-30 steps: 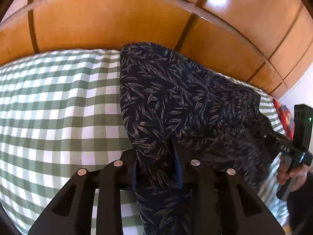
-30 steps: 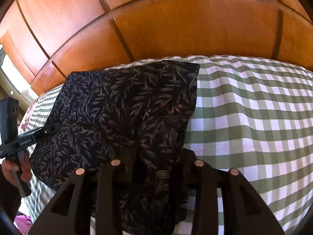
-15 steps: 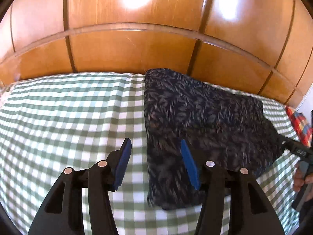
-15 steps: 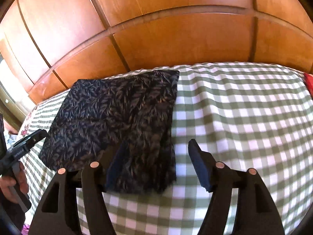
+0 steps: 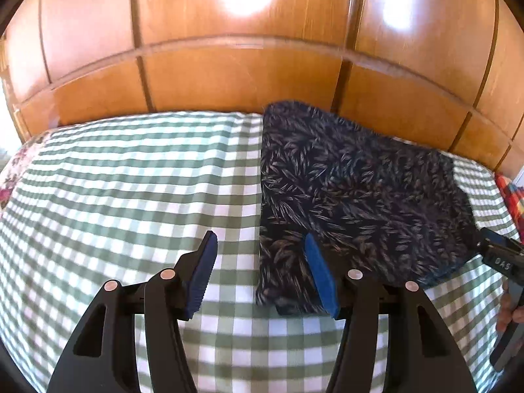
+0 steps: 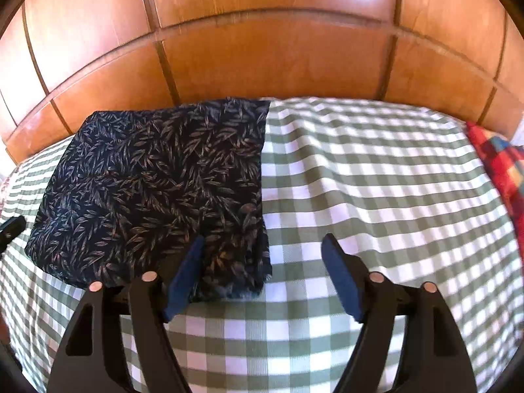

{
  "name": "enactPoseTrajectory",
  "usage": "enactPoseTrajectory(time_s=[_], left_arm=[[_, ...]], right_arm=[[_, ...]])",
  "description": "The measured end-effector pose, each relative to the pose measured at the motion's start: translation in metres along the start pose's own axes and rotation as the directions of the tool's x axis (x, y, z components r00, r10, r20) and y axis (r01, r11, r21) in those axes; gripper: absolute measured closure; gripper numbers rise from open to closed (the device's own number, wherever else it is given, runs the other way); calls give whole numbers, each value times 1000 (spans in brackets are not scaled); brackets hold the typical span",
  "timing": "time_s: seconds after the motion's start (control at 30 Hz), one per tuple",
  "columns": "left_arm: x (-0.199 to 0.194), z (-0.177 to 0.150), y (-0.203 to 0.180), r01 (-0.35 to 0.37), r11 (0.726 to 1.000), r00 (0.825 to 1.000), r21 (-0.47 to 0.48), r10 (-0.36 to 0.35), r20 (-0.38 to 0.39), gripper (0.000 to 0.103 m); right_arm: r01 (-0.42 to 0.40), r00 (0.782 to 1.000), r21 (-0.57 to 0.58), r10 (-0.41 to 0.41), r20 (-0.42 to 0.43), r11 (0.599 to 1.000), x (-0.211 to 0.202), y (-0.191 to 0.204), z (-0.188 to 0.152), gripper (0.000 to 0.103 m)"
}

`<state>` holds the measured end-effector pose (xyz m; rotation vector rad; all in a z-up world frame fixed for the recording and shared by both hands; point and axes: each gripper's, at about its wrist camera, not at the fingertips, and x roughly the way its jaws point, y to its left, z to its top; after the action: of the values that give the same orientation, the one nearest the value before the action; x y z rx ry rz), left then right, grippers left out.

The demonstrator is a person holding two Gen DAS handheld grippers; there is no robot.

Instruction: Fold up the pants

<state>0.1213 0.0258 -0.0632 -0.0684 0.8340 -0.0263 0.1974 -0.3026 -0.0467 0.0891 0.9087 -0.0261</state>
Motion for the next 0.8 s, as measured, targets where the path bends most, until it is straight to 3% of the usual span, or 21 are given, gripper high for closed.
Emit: enactPoseTrajectory(time_s=[0.23, 0.3, 0.53, 0.8], left_arm=[[-53, -14, -8, -7, 1000, 995, -7, 7, 103, 42], [-64, -19, -12, -4, 1000, 993, -6, 5, 117, 33], [-88, -37, -20, -2, 1000, 988, 9, 1, 153, 28], [-102, -60, -26, -9, 1000, 988, 10, 8, 154, 20]], right_arm=[[75, 989, -32, -70, 127, 997, -52, 21, -16, 22], [76, 986, -51, -67, 151, 996, -65, 29, -24, 19], [40, 984, -126, -17, 178, 991, -75, 72, -38, 14], [13, 983, -97, 5, 183, 995, -92, 83, -68, 10]])
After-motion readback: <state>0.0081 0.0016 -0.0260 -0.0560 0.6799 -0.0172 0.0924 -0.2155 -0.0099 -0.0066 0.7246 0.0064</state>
